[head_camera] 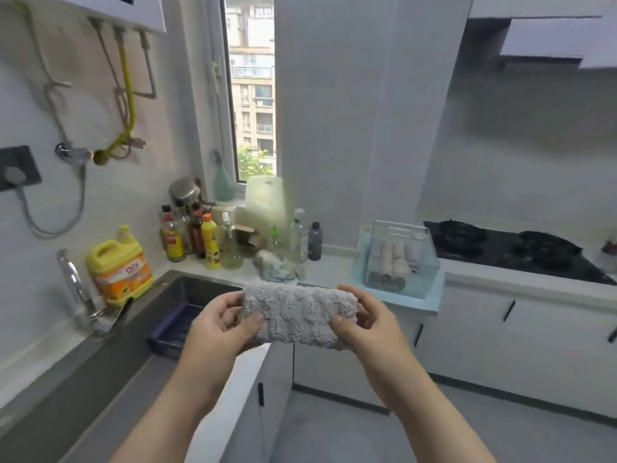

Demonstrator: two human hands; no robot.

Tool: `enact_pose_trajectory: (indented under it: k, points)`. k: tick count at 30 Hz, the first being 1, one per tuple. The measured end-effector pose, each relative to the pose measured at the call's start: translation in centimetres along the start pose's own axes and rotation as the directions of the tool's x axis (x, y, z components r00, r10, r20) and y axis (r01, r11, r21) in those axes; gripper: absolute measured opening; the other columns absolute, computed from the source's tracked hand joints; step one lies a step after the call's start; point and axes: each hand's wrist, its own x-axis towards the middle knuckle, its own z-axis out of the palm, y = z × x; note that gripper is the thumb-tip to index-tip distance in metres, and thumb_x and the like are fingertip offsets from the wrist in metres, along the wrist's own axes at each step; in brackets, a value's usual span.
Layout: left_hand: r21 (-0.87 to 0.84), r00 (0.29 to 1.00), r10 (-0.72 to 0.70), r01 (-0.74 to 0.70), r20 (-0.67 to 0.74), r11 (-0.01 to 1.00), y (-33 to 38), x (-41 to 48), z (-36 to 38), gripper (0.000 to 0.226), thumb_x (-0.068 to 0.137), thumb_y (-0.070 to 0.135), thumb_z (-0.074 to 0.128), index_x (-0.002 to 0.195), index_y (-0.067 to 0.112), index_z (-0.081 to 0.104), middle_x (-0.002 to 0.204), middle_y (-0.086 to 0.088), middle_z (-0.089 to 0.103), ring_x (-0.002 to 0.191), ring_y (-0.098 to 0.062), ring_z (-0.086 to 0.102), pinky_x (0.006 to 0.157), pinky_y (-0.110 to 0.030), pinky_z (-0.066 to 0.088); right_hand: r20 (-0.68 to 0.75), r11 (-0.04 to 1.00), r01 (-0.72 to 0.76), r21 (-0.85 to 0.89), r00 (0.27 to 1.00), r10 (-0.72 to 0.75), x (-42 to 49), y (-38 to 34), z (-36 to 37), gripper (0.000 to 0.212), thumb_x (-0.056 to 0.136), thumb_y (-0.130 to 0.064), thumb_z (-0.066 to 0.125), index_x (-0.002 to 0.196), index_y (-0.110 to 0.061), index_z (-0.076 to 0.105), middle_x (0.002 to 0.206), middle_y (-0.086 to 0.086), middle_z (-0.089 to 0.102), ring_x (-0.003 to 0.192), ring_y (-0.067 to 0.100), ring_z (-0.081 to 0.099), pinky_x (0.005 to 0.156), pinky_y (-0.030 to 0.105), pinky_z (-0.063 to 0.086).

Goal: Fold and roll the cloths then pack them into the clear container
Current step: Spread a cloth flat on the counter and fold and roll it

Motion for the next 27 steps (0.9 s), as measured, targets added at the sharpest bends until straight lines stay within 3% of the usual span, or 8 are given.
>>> enact_pose_trajectory:
  k: [5,11,16,20,25,27]
  points:
    - [-0.033,0.988,-0.035,0.04,0.154,0.999,-1.4,4.2,7.4,0.032,0.087,-0.003,0.061,0.116,0.01,0.059,0.102,-0.014,0.073,0.093,-0.032,0.071,0.081,-0.043,0.056,-0.158,1.0,0.017,-0.02,0.987,-0.02,1.4,-1.0,-7.1,0.042,0.087,0.003,0.064,0.116,-0.028,0.063,0.103,0.004,0.073,0.09,0.018,0.069,0.067,0.024,0.054]
    - [-0.036,0.951,-0.077,0.092,0.299,0.995,-4.3,9.8,14.1,0.039,0.081,0.003,0.072,0.117,0.008,0.058,0.106,-0.015,0.072,0.096,-0.031,0.07,0.084,-0.043,0.057,-0.297,0.999,0.029,-0.031,0.954,-0.037,4.2,-1.1,-13.2,0.041,0.088,0.005,0.063,0.11,-0.029,0.064,0.101,0.004,0.072,0.081,0.014,0.067,0.065,0.025,0.054]
    - [-0.076,0.926,-0.094,0.13,0.365,0.989,-6.5,16.7,17.2,0.032,0.087,-0.001,0.062,0.118,0.007,0.059,0.105,-0.014,0.073,0.096,-0.031,0.071,0.08,-0.036,0.059,-0.361,0.999,0.019,-0.051,0.932,-0.036,10.0,-0.1,-15.4,0.04,0.088,0.005,0.063,0.107,-0.031,0.065,0.097,-0.001,0.072,0.079,0.012,0.065,0.07,0.029,0.056]
    - [-0.099,0.91,-0.107,0.16,0.401,0.982,-7.5,23.0,19.1,0.029,0.087,-0.002,0.061,0.114,0.01,0.061,0.101,-0.011,0.074,0.087,-0.022,0.072,0.066,-0.025,0.058,-0.394,0.999,0.004,-0.054,0.919,-0.025,15.6,0.0,-16.3,0.041,0.088,0.005,0.063,0.117,-0.024,0.061,0.103,0.005,0.07,0.078,0.012,0.064,0.067,0.024,0.053]
    - [-0.131,0.879,-0.112,0.193,0.463,0.972,-8.5,30.3,22.0,0.042,0.072,0.007,0.073,0.113,0.01,0.062,0.102,-0.012,0.074,0.087,-0.024,0.071,0.077,-0.036,0.056,-0.477,0.999,-0.009,-0.033,0.879,-0.008,21.7,0.5,-17.6,0.038,0.086,0.003,0.067,0.109,-0.027,0.063,0.103,0.001,0.072,0.09,0.016,0.067,0.076,0.031,0.055]
    - [-0.147,0.871,-0.113,0.207,0.477,0.967,-9.1,32.7,23.5,0.034,0.08,0.001,0.071,0.111,0.01,0.063,0.101,-0.012,0.074,0.085,-0.022,0.07,0.078,-0.037,0.054,-0.506,0.999,-0.006,-0.032,0.862,-0.011,23.6,0.9,-18.4,0.037,0.082,-0.001,0.069,0.108,-0.027,0.065,0.101,-0.001,0.073,0.091,0.017,0.068,0.078,0.034,0.055]
